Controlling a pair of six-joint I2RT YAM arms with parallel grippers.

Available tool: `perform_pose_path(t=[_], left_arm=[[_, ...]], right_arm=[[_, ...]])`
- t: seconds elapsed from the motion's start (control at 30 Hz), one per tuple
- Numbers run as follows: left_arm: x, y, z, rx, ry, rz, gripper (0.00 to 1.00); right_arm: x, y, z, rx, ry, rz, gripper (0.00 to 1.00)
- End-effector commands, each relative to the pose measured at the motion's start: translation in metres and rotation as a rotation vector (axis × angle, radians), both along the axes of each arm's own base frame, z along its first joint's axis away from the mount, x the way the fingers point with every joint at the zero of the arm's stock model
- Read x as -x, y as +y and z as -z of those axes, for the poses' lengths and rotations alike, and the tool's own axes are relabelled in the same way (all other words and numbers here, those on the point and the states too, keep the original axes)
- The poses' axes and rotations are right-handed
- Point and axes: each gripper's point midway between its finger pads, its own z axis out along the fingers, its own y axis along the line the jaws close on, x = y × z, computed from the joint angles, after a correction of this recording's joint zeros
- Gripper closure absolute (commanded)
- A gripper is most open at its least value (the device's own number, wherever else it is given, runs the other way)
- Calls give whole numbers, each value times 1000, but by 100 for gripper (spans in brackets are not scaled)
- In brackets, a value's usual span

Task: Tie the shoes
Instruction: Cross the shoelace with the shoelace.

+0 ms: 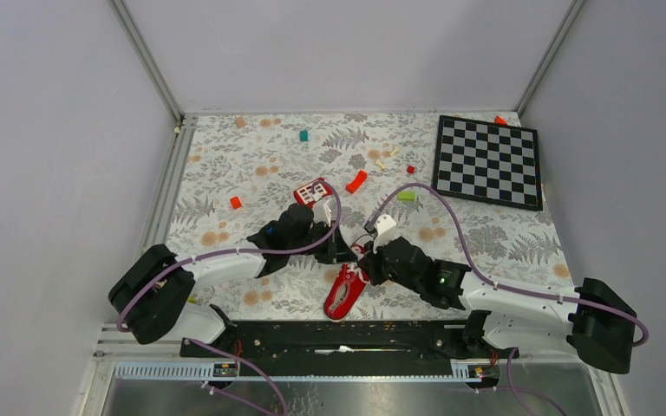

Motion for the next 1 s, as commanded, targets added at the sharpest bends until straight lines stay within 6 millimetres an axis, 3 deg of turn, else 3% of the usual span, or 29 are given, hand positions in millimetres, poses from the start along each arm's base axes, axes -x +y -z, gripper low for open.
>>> perform_pose_path(t=[0.0, 0.33, 0.43, 0.57, 0.77, 0.97], left_arm=[[-17, -14, -24, 54, -46, -81, 100], [-18, -11, -19, -31, -13, -192, 100], [-22, -6, -19, -57, -26, -217, 100], [-23, 3, -19, -93, -42, -243, 100], [-19, 9, -15, -104, -34, -246, 100], [-17, 10, -16, -98, -28, -247, 100]], right_arm=[[-6, -12, -4, 6, -42, 56, 100], [-4, -12, -4, -6, -34, 55, 100], [3, -3, -11, -43, -10, 12, 99], [12, 9, -17, -115, 26, -4, 87], [21, 31, -20, -123, 36, -7, 82], [21, 40, -16, -112, 33, 38, 82]])
